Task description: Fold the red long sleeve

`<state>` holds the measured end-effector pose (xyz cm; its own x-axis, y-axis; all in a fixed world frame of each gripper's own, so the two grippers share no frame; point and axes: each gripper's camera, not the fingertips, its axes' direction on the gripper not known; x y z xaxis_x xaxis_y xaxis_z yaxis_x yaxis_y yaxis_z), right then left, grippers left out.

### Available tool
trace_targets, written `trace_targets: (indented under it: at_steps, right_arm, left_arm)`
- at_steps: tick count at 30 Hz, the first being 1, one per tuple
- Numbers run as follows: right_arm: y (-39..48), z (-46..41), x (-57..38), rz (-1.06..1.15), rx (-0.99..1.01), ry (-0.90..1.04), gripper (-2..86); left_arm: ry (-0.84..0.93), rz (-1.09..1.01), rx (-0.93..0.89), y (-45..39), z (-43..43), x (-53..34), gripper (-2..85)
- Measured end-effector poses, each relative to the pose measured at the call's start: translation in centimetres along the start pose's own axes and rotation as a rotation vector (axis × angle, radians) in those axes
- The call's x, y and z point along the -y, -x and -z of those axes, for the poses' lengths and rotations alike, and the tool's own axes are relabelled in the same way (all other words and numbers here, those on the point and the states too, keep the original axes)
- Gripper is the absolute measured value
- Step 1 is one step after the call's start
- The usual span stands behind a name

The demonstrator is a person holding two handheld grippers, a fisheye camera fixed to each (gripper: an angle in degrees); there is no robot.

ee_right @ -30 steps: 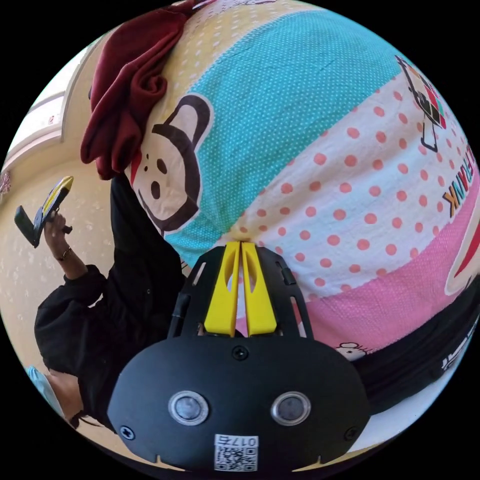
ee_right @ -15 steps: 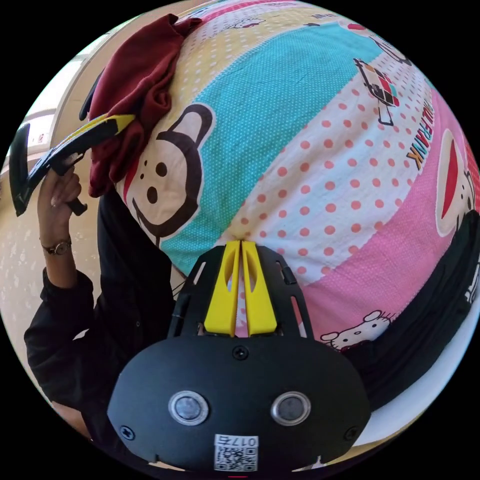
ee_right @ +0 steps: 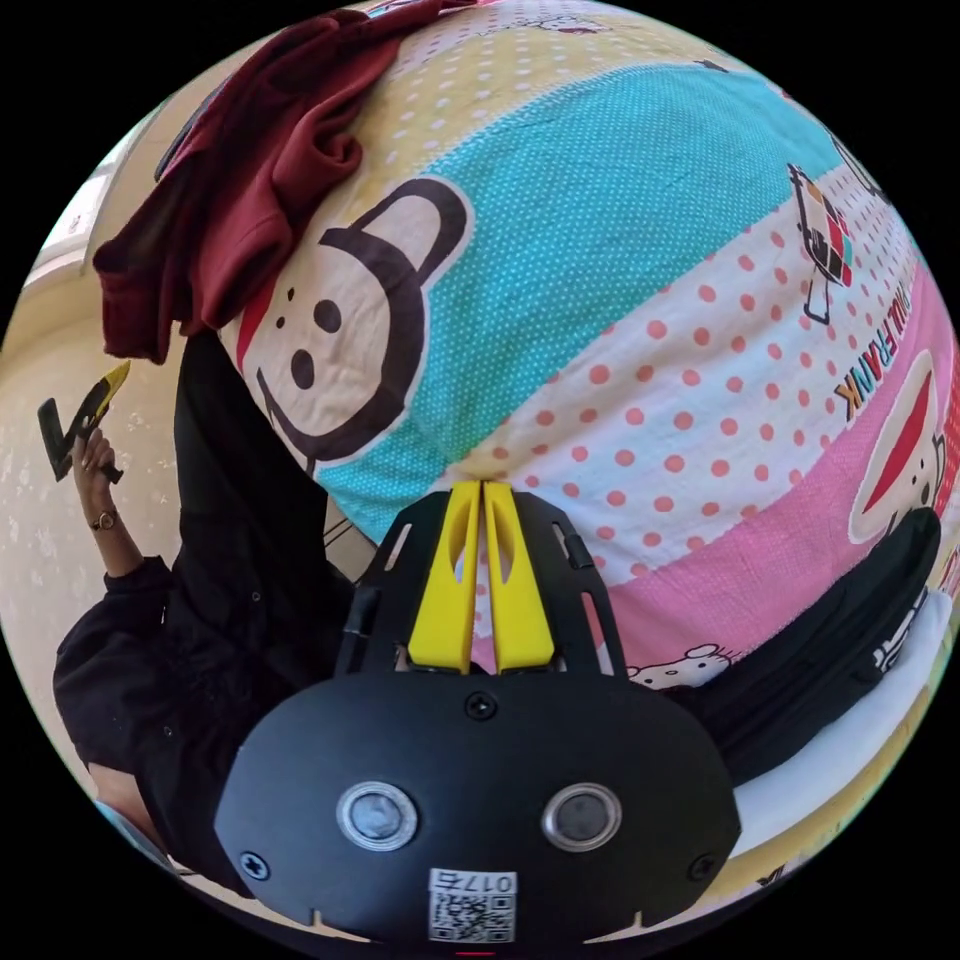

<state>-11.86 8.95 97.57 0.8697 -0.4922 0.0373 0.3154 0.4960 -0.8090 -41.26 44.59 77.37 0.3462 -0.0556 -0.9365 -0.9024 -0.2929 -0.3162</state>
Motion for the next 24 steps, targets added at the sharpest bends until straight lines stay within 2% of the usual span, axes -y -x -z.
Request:
trace_targets:
  at_steps: [2,4,6,8,9,12,14,15,19,22,24]
  right_arm:
    - [0.2,-0.9,0.1,-0.005,-0.031,0.010,0.3]
    - [0.3,-1.7,0.0,-0.010,-0.055,0.014,0.3]
    - [0.4,-2.6,0.0,-0.015,-0.078,0.018,0.4]
    - [0.1,-4.0,-0.2,-0.032,-0.096,0.018,0.4]
    - [0.0,-4.3,-0.3,-0.036,-0.099,0.017,0.4]
    - [-0.7,-6.2,-0.9,-0.051,-0.110,0.005,0.4]
    - [-1.3,-7.9,-1.9,-0.063,-0.114,-0.028,0.4]
    - [-1.5,-8.4,-2.2,-0.066,-0.116,-0.040,0.4]
    - [-2.8,-11.9,-5.6,-0.084,-0.128,-0.173,0.4]
    - [-4.9,-14.9,-9.1,-0.110,-0.077,-0.328,0.4]
    - [-6.2,-16.7,-11.4,-0.106,-0.041,-0.425,0.5]
  left_arm:
    - [-0.033,-0.019,0.126,-1.6,1.0,0.2,15.8]
    - [-0.083,-0.120,0.123,-4.6,1.9,0.8,16.4]
    - [-0.098,-0.268,0.011,-8.4,2.1,1.5,16.5]
    - [0.003,-0.487,-0.149,-13.8,0.3,2.7,16.5]
    - [0.024,-0.526,-0.150,-15.1,-0.5,2.9,16.6]
    - [0.132,-0.622,0.159,-20.0,-6.6,3.0,17.0]
    - [0.267,-0.646,0.514,-21.8,-12.1,1.7,16.0]
    - [0.266,-0.649,0.577,-22.1,-12.7,1.2,15.4]
    - [0.067,-0.633,0.699,-23.5,-8.5,-2.2,3.1]
    - [-0.163,-0.601,0.696,-23.6,-0.6,-3.8,1.7]
    - [-0.286,-0.559,0.592,-23.3,5.4,-4.3,1.3]
